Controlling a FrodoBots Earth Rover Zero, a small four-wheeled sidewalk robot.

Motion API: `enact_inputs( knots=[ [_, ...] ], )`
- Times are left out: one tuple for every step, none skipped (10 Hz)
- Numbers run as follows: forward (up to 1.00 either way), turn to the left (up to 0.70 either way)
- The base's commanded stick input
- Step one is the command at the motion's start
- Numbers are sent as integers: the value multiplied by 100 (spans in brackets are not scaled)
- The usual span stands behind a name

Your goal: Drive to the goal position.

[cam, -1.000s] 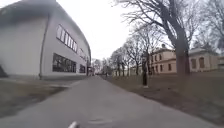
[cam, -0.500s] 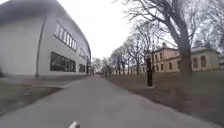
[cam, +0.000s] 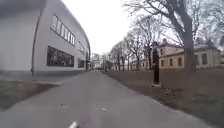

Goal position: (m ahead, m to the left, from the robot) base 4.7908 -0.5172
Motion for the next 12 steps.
enact_inputs(
  knots=[
    [100,0],
    [100,0],
    [100,0],
    [100,0],
    [100,0],
    [100,0],
    [100,0],
    [100,0],
    [100,0],
    [100,0],
    [100,0],
    [100,0]
  ],
)
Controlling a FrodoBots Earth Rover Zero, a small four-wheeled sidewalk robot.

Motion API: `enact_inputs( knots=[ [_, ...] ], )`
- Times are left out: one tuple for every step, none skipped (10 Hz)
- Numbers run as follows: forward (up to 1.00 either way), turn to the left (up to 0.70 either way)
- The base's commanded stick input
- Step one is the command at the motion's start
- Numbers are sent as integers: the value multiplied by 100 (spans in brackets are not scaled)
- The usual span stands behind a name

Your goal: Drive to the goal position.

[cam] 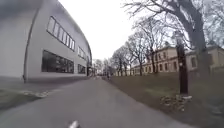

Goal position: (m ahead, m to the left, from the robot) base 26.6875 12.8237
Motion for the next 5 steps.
enact_inputs(
  knots=[
    [100,0],
    [100,0],
    [100,0],
    [100,0],
    [100,9]
  ],
)
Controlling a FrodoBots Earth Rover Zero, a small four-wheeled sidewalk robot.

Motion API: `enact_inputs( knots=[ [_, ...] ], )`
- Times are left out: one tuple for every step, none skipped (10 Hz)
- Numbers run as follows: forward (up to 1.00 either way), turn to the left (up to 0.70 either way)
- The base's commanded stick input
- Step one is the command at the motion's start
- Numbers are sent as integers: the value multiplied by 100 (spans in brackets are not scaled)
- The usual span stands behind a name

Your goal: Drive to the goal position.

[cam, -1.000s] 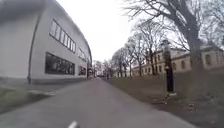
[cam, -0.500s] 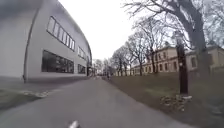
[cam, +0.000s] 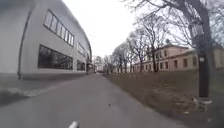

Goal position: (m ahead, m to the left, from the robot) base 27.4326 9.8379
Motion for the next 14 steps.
enact_inputs(
  knots=[
    [100,40],
    [100,40],
    [100,40],
    [100,40],
    [100,17],
    [100,3],
    [100,0],
    [100,0],
    [100,0],
    [100,0],
    [100,0],
    [100,0],
    [100,0],
    [100,0]
  ],
)
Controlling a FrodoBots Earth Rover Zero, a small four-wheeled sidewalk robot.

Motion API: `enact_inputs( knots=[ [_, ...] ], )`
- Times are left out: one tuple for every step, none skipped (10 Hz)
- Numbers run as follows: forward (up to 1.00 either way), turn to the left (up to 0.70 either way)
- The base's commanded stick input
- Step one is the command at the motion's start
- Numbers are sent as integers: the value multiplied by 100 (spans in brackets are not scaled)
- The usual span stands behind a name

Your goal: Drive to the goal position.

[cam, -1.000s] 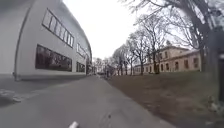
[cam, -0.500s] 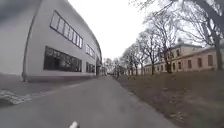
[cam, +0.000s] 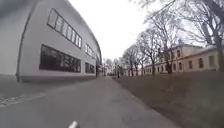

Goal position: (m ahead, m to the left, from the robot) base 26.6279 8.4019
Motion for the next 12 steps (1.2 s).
enact_inputs(
  knots=[
    [100,0],
    [100,0],
    [100,0],
    [100,0],
    [100,0],
    [100,0],
    [100,0],
    [100,0],
    [100,0],
    [100,0],
    [100,0],
    [100,0]
  ],
)
